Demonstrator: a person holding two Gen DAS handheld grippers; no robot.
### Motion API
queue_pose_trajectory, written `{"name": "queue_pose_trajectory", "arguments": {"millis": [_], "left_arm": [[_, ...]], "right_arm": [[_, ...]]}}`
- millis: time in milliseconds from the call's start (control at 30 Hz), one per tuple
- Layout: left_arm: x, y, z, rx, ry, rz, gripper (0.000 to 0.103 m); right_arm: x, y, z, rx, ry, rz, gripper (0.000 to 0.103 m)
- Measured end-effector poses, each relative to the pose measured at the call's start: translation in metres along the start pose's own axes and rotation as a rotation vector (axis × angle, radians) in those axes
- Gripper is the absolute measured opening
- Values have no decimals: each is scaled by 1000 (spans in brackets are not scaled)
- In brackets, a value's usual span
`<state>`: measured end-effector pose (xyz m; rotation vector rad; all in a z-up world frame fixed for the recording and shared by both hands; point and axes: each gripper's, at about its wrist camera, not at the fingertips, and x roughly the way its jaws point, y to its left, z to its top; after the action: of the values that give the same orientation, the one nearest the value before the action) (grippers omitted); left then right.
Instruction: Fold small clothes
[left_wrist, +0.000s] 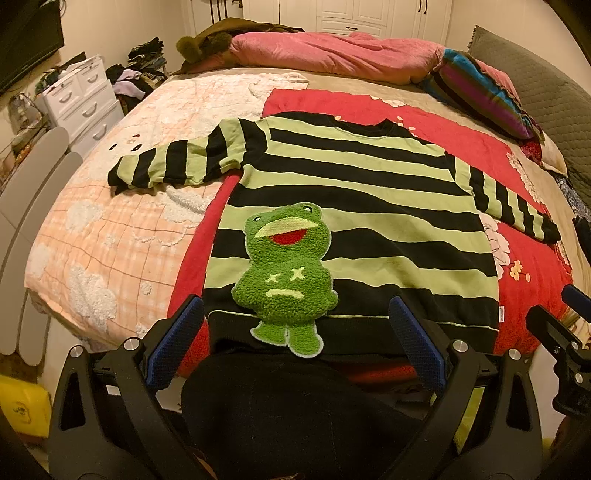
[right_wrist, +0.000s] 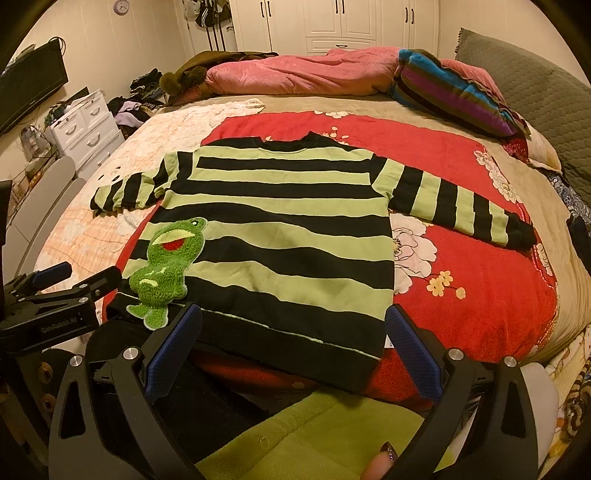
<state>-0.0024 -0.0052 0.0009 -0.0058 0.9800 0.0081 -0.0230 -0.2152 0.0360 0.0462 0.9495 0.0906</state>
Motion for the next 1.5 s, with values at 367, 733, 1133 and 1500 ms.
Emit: {"name": "queue_pose_trajectory", "arguments": {"millis": [367, 733, 1133, 1500], "left_arm": [[8, -4, 2, 8, 9, 8, 94], [26, -7, 13, 5, 15, 49, 94], [50, -17, 45, 3, 10, 96, 94], [75, -31, 79, -21, 9, 75, 94]], "right_arm": [[3, -6, 5, 31, -24, 28, 99], [18, -20, 12, 51, -50, 31, 99], [49, -59, 30, 109, -48, 1, 99], [77, -104, 49, 179, -47, -49, 99]]}}
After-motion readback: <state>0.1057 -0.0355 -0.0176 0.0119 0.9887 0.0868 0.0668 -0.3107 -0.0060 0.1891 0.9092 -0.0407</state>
